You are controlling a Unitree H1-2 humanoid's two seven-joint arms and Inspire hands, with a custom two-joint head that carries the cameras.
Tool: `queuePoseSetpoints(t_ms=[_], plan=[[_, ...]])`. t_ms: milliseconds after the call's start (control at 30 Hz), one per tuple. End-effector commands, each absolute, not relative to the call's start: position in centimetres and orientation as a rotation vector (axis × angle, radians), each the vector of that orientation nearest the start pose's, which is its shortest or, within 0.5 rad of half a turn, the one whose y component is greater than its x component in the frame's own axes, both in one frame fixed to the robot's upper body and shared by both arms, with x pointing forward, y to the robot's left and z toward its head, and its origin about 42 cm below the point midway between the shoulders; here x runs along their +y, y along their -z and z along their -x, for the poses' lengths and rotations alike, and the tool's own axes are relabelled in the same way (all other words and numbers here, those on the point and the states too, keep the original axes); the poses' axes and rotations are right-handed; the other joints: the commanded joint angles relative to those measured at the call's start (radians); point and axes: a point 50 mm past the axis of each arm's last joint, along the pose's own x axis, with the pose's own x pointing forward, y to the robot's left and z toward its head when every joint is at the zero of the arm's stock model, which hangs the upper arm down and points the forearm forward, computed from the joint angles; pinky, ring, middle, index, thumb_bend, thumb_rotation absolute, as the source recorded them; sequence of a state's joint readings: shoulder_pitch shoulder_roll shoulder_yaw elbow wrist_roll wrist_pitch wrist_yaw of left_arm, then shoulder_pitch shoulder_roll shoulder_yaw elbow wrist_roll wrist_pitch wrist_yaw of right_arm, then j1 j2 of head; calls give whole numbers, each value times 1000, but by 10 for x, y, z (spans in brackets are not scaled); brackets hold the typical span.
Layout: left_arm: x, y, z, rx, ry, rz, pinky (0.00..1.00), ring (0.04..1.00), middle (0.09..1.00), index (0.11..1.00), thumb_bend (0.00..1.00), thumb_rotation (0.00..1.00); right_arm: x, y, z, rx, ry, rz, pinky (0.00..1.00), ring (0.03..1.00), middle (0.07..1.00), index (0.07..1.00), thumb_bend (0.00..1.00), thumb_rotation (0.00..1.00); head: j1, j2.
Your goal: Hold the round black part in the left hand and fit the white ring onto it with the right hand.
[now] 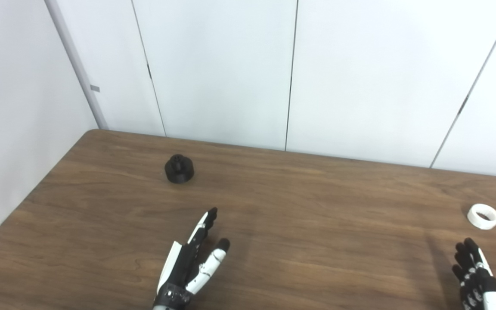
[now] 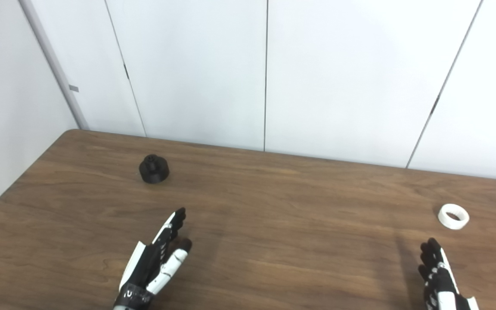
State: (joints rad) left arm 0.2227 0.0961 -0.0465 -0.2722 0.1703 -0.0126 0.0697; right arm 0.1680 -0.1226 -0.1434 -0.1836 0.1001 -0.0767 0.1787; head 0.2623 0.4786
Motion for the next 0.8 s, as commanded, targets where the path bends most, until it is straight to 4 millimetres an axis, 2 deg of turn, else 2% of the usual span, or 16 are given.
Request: queuePoseSetpoints(t_ms=[0,100,267,367,467,533,767], plan=[[242,-127,-205,-96,-122,-259,978,967,961,971,712,564,-286,-114,-213,-93,-20,62,1000,999,980,986,453,1000,1,3],[252,-141,-215,-140,-156,-296,989,968,951,956,787,429,-285,-115,-213,-84,-15,56,1000,1000,982,984,455,1000,-3,5],[272,-170,-233,-204,-227,-466,942,946,929,927,889,315,-285,-115,-213,-82,-8,58,1000,997,976,983,454,1000,-4,4],[282,-187,-245,-228,-264,-531,951,949,931,918,928,258,-285,-115,-214,-84,-6,67,1000,995,975,986,461,1000,-5,5],[292,-196,-255,-238,-302,-597,929,937,926,908,963,258,-286,-115,-215,-84,-5,71,1000,997,971,985,476,1000,-5,5],[299,-201,-261,-234,-337,-634,871,907,911,899,980,295,-285,-115,-215,-88,-2,81,1000,992,970,982,476,1000,-5,5],[318,-208,-279,-205,-393,-727,963,968,925,885,923,324,-285,-115,-216,-91,-7,74,1000,995,969,981,466,1000,-8,10]])
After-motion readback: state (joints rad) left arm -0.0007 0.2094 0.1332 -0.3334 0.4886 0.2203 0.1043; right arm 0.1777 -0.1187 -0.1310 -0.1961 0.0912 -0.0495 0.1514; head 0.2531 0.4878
